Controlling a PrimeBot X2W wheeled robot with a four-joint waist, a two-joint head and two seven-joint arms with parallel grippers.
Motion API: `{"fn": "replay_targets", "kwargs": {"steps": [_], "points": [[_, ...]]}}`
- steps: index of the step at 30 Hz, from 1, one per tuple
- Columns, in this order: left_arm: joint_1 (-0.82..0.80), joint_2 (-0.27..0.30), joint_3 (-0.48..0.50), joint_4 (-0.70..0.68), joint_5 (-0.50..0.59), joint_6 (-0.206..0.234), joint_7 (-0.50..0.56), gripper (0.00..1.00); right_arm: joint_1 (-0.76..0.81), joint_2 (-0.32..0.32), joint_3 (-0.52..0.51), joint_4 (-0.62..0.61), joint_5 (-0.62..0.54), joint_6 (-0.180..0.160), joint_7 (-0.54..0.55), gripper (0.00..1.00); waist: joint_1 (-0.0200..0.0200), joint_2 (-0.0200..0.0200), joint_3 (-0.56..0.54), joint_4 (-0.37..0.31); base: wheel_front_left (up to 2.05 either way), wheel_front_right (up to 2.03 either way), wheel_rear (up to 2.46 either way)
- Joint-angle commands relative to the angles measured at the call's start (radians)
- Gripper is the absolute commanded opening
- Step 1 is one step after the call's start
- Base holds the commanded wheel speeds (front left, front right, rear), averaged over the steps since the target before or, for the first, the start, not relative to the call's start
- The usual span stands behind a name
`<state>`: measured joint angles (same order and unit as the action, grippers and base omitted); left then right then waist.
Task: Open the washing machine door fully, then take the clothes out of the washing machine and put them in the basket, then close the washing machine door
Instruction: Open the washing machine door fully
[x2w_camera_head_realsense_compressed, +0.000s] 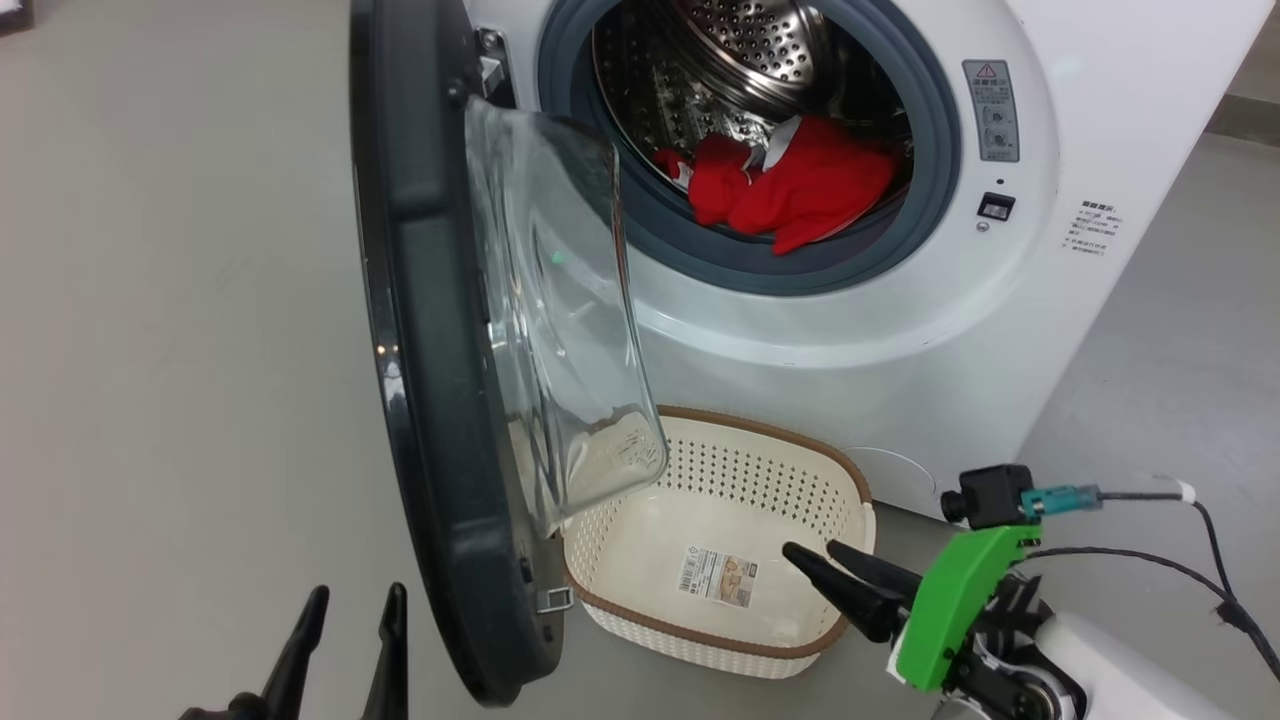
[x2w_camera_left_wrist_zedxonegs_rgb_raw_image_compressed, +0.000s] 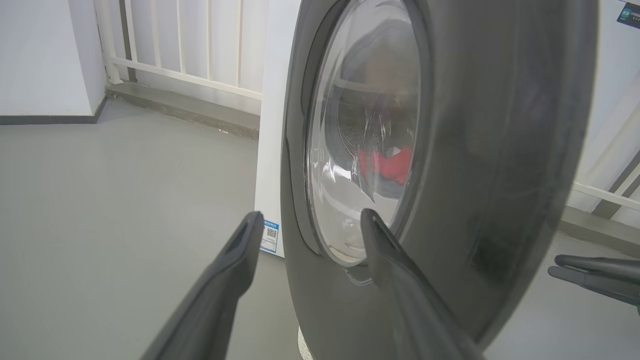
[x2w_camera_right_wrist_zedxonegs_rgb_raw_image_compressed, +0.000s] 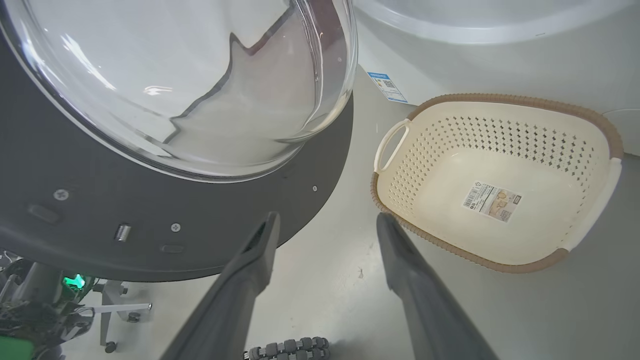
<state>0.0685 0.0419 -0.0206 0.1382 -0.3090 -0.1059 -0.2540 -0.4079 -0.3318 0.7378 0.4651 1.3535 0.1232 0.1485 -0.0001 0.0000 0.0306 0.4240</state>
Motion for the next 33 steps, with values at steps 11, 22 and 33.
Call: {"fn": "replay_targets", "kwargs": {"steps": [11, 22, 33], "points": [[0.002, 0.008, 0.048, -0.022, -0.007, 0.006, -0.008, 1.0, 0.05, -0.05, 0.098, 0.032, -0.099, 0.008, -0.346, 1.0, 0.0001, 0.0, 0.0, -0.011, 0.0, 0.0, 0.0], [-0.001, 0.008, 0.052, -0.02, -0.01, 0.009, -0.008, 1.0, 0.08, 0.012, -0.072, 0.053, -0.411, 0.008, -0.41, 1.0, 0.0001, 0.0, 0.006, -0.017, 0.0, 0.0, 0.0], [-0.006, 0.008, 0.052, -0.019, -0.011, 0.008, -0.008, 1.0, 0.207, 0.102, -0.322, -0.082, -0.755, 0.008, -0.41, 1.0, 0.0001, 0.0, 0.01, -0.011, 0.0, 0.0, 0.0]]}}
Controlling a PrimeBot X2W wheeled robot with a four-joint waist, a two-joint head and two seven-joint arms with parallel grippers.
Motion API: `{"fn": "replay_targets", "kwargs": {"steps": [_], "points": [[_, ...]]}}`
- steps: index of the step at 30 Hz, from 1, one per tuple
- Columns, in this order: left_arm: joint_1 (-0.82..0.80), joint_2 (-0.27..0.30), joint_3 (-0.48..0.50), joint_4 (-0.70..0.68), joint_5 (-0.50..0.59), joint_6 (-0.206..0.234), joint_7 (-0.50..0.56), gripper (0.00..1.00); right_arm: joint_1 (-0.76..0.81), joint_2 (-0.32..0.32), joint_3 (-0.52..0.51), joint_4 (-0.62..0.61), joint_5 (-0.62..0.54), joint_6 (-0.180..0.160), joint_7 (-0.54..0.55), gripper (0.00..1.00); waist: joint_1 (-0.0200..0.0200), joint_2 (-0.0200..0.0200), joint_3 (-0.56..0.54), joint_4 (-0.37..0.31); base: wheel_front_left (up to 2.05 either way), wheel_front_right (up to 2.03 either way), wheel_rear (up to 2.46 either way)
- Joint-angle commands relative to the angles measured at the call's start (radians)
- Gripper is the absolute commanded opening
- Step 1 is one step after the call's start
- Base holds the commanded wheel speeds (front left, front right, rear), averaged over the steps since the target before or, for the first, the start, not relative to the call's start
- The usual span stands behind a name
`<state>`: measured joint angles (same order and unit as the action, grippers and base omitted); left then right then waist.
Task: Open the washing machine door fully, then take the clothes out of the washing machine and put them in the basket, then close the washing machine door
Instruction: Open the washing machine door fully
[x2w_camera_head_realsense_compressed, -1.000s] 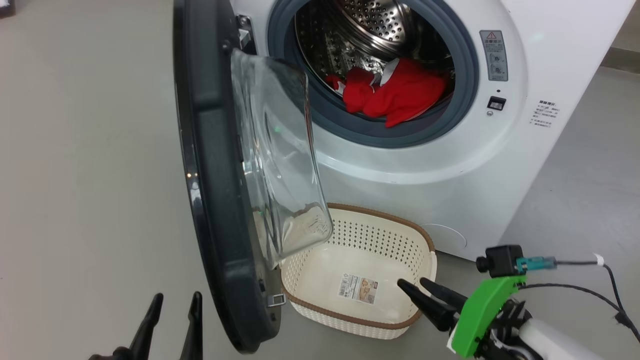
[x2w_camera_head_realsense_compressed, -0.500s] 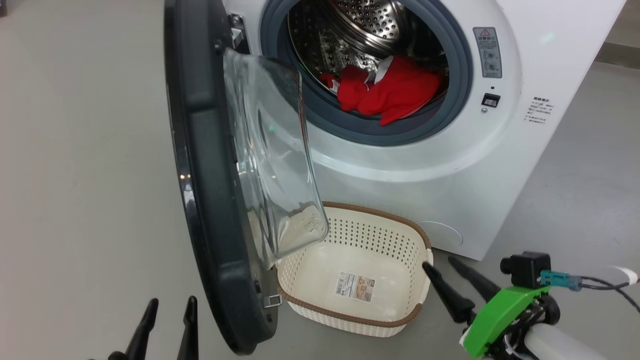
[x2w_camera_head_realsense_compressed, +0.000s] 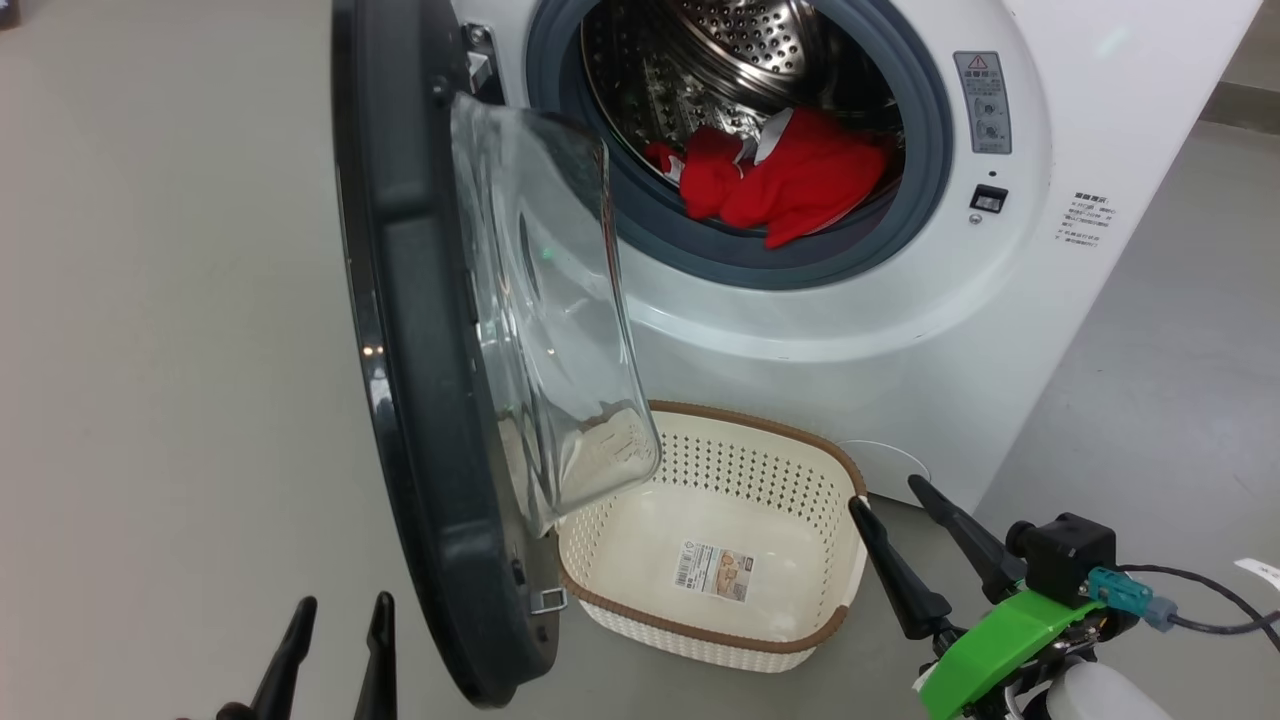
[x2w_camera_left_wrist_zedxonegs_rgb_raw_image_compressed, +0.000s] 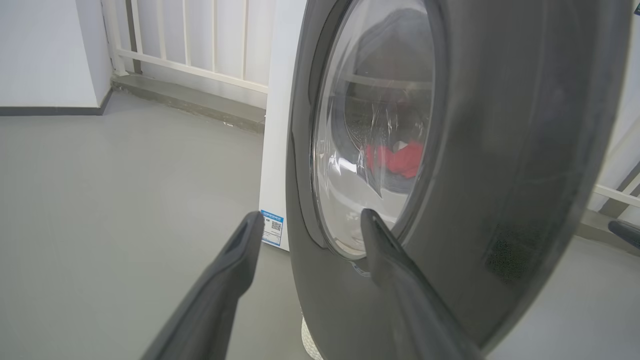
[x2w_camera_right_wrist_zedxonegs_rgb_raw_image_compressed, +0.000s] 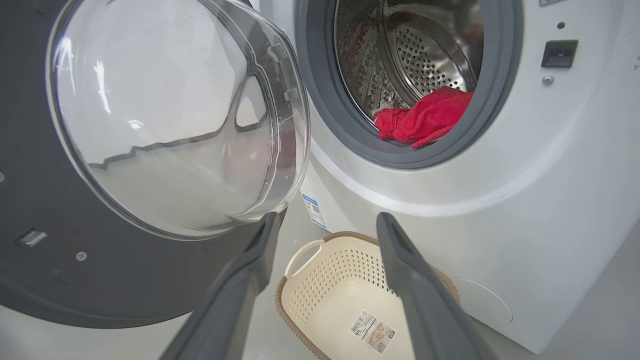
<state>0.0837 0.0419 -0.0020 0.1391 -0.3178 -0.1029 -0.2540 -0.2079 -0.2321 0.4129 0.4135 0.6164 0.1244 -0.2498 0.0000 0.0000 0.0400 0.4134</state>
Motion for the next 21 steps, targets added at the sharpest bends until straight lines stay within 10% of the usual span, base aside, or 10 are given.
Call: {"fn": "replay_targets", "kwargs": {"steps": [1, 21], "points": [[-0.022, 0.008, 0.033, -0.02, -0.003, 0.005, -0.008, 1.0, 0.017, 0.012, -0.015, -0.043, -0.04, 0.006, -0.012, 1.0, 0.0, 0.0, 0.001, 0.0, 0.0, 0.0, 0.0], [-0.017, 0.008, 0.031, -0.02, -0.001, 0.006, -0.008, 1.0, 0.118, 0.095, -0.158, -0.068, -0.212, 0.006, -0.012, 1.0, 0.0, 0.0, -0.013, -0.005, 0.0, 0.0, 0.0]]}}
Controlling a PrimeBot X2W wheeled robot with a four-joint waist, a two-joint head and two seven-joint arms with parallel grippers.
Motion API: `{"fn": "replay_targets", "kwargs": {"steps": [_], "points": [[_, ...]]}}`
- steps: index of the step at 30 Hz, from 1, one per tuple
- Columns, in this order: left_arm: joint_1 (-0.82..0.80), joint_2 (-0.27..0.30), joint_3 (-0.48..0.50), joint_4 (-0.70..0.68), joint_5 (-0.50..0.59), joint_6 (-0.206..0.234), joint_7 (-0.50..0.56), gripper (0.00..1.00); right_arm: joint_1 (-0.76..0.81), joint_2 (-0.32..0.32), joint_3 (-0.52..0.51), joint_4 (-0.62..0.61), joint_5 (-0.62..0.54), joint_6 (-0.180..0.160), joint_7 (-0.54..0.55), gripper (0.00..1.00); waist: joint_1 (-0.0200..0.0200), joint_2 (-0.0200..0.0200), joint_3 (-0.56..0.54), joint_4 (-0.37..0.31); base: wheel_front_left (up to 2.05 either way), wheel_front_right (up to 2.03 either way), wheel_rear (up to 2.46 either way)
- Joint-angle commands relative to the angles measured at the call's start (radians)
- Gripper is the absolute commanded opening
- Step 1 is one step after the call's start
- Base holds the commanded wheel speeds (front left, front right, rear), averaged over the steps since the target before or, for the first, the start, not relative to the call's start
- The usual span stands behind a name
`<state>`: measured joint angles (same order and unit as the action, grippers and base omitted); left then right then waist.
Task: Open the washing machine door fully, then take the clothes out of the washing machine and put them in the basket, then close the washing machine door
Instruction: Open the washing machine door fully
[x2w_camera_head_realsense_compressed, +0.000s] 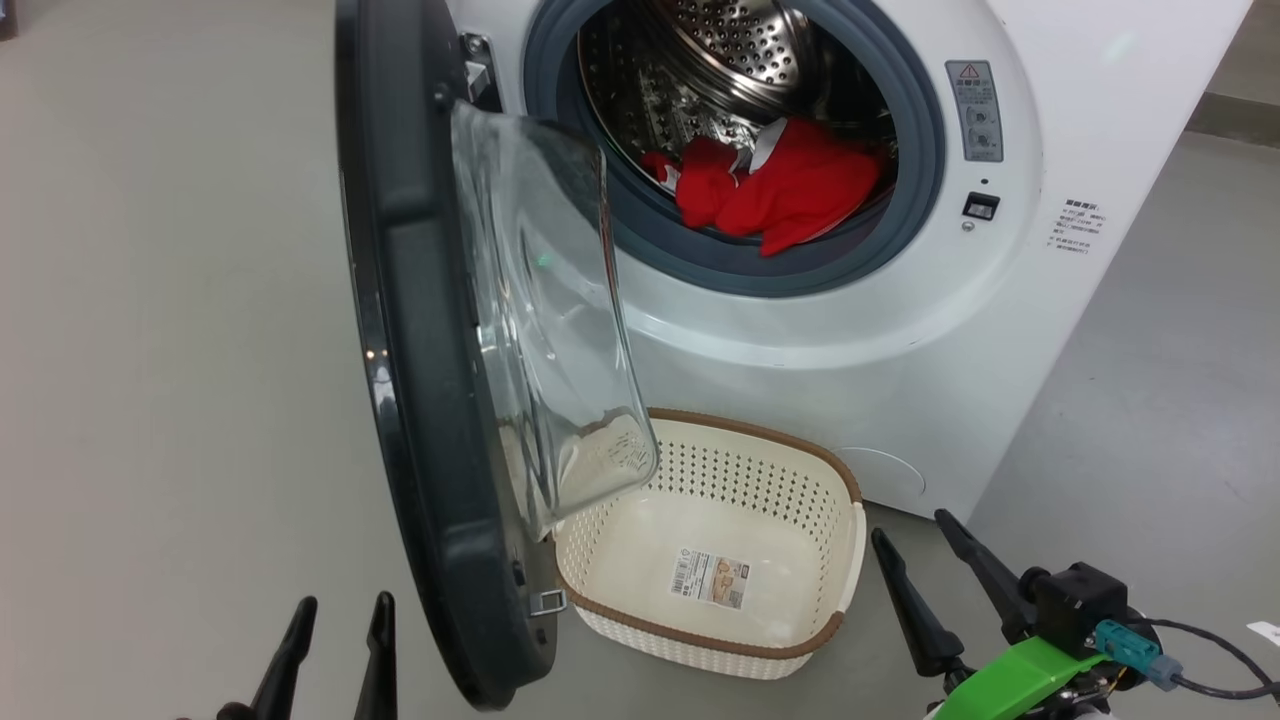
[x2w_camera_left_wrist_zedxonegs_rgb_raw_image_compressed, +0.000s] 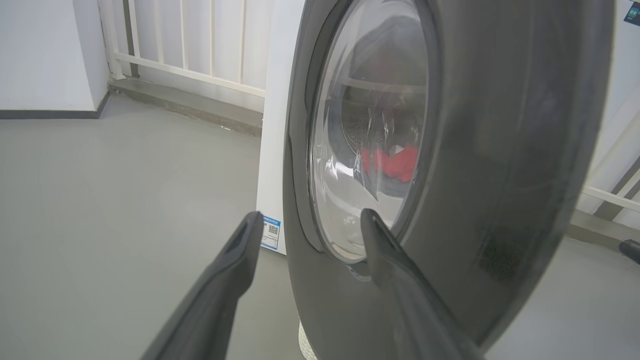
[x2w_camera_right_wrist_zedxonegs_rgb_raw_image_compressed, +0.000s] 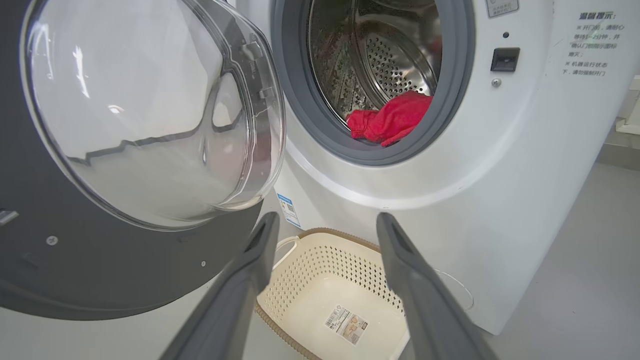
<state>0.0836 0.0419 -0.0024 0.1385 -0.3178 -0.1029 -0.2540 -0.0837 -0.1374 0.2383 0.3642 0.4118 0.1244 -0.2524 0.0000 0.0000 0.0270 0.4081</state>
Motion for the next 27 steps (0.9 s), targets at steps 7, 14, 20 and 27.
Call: {"fn": "replay_targets", "kwargs": {"steps": [7, 14, 20, 27], "points": [[-0.017, 0.008, 0.039, -0.019, -0.011, 0.009, -0.008, 0.47, 0.005, 0.012, 0.003, -0.017, -0.013, 0.006, -0.009, 1.0, 0.0, 0.0, -0.009, -0.002, 0.0, 0.0, 0.0], [-0.047, 0.008, 0.101, -0.091, -0.023, 0.013, -0.008, 0.0, 0.008, 0.017, -0.006, -0.023, -0.015, 0.006, -0.009, 1.0, 0.0, 0.0, -0.018, 0.0, 0.0, 0.0, 0.0], [-0.095, 0.008, 0.131, -0.276, -0.048, 0.031, -0.008, 0.0, 0.011, 0.019, -0.018, -0.034, -0.022, 0.006, -0.009, 1.0, 0.0, 0.0, -0.02, 0.004, 0.0, 0.0, 0.0], [-0.108, 0.008, 0.021, -0.497, -0.027, 0.049, -0.008, 0.0, 0.009, 0.022, -0.02, -0.044, -0.026, 0.006, -0.009, 1.0, 0.0, 0.0, -0.021, -0.002, 0.0, 0.0, 0.0]]}}
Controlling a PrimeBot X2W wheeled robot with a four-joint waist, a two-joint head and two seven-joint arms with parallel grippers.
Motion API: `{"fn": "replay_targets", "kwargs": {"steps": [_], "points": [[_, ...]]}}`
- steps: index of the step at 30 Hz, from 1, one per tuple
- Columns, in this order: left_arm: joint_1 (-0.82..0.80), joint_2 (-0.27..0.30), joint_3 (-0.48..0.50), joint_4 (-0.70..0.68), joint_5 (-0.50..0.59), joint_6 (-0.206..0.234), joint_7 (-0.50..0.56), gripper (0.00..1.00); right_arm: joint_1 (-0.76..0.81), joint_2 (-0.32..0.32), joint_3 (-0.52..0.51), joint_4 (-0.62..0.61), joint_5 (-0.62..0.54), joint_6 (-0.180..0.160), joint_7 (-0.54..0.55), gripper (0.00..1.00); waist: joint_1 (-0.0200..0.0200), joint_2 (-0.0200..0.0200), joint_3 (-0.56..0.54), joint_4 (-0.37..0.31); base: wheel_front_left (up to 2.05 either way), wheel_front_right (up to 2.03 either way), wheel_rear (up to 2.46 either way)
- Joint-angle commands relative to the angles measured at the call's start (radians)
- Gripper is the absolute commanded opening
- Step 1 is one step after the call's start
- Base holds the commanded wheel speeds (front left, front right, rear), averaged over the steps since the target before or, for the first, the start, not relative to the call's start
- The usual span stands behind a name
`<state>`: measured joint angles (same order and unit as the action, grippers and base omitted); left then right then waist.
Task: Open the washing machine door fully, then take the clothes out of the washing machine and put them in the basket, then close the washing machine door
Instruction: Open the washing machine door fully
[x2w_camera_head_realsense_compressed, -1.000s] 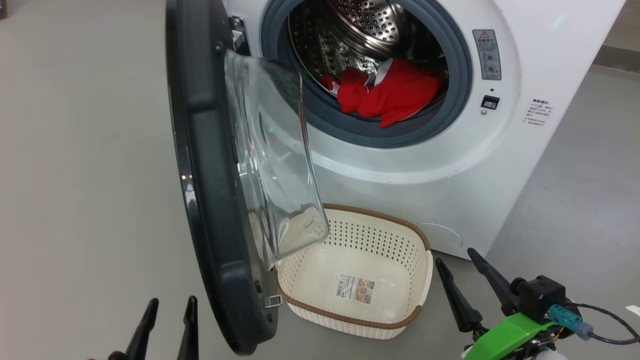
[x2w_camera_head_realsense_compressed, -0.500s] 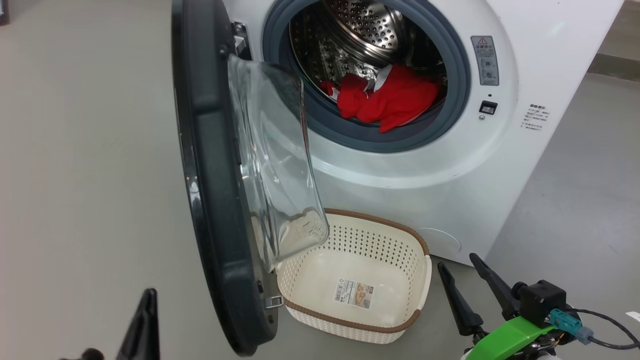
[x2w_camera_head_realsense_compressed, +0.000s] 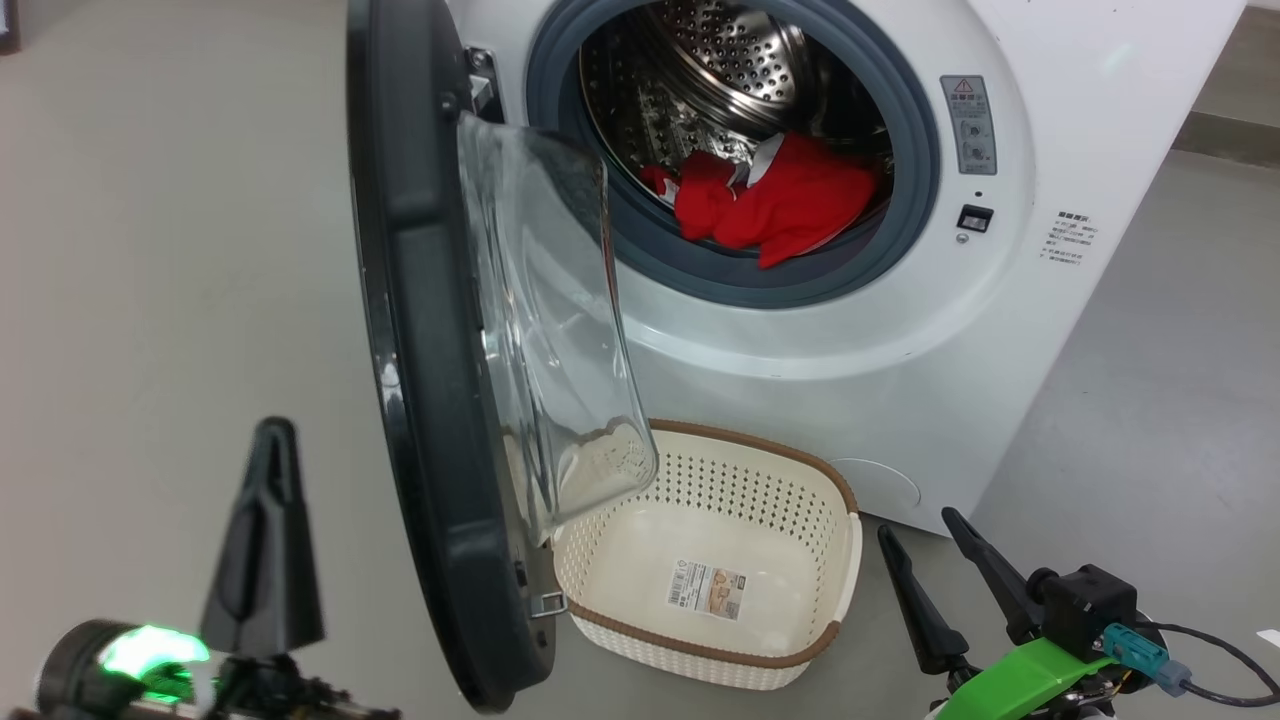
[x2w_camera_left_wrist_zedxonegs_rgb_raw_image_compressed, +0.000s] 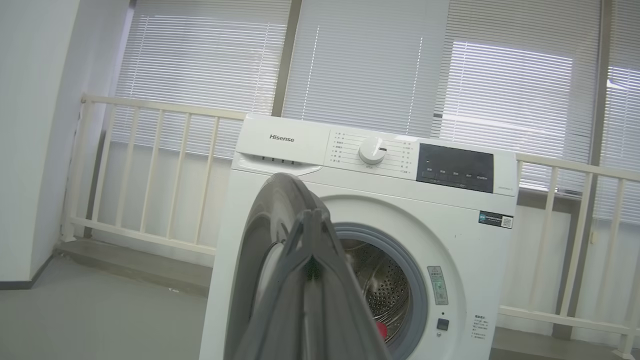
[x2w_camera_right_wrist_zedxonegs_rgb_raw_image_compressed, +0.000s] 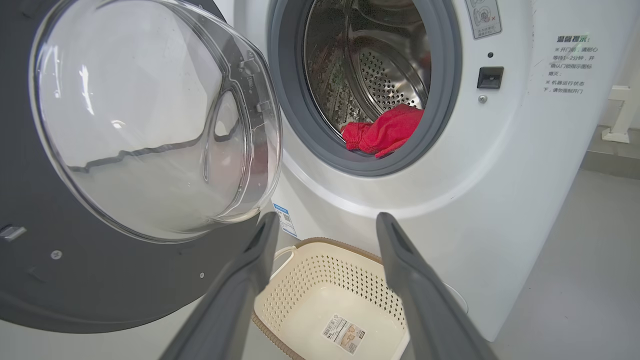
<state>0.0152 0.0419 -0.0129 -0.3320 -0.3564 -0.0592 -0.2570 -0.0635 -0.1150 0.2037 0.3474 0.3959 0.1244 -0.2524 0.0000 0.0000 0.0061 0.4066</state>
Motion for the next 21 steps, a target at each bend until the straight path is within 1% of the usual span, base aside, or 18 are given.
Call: {"fn": "replay_targets", "kwargs": {"steps": [1, 4, 7, 9, 12, 15, 21], "points": [[-0.041, 0.008, 0.008, -0.049, 0.022, 0.006, -0.005, 0.0, -0.011, 0.0, 0.016, -0.028, -0.01, 0.006, -0.009, 1.0, 0.0, 0.0, -0.001, -0.002, 0.0, 0.0, 0.0], [-0.034, 0.008, -0.076, -0.097, 0.033, 0.005, -0.005, 0.0, -0.011, -0.001, 0.018, -0.031, -0.007, 0.006, -0.009, 1.0, 0.0, 0.0, -0.001, -0.006, 0.0, 0.0, 0.0], [-0.017, 0.008, -0.178, -0.104, 0.055, -0.016, -0.005, 0.0, -0.01, -0.002, 0.02, -0.033, -0.007, 0.006, -0.009, 1.0, 0.0, 0.0, -0.002, -0.01, 0.0, 0.0, 0.0], [0.0, 0.008, -0.236, -0.078, 0.04, -0.023, -0.005, 0.0, -0.009, -0.003, 0.018, -0.034, -0.007, 0.006, -0.009, 1.0, 0.0, 0.0, -0.002, -0.01, 0.0, 0.0, 0.0], [0.024, 0.008, -0.306, 0.0, 0.023, -0.034, -0.005, 0.0, -0.009, -0.003, 0.018, -0.035, -0.008, 0.006, -0.009, 1.0, 0.0, 0.0, -0.002, -0.012, 0.0, 0.0, 0.0], [0.032, 0.008, -0.339, 0.075, -0.009, -0.039, -0.005, 0.0, -0.011, -0.004, 0.017, -0.036, -0.01, 0.006, -0.009, 1.0, 0.0, 0.0, 0.001, -0.014, 0.0, 0.0, 0.0], [0.024, 0.008, -0.336, 0.201, -0.059, -0.039, -0.005, 0.0, -0.011, -0.004, 0.015, -0.038, -0.011, 0.006, -0.009, 1.0, 0.0, 0.0, -0.001, -0.015, 0.0, 0.0, 0.0]]}}
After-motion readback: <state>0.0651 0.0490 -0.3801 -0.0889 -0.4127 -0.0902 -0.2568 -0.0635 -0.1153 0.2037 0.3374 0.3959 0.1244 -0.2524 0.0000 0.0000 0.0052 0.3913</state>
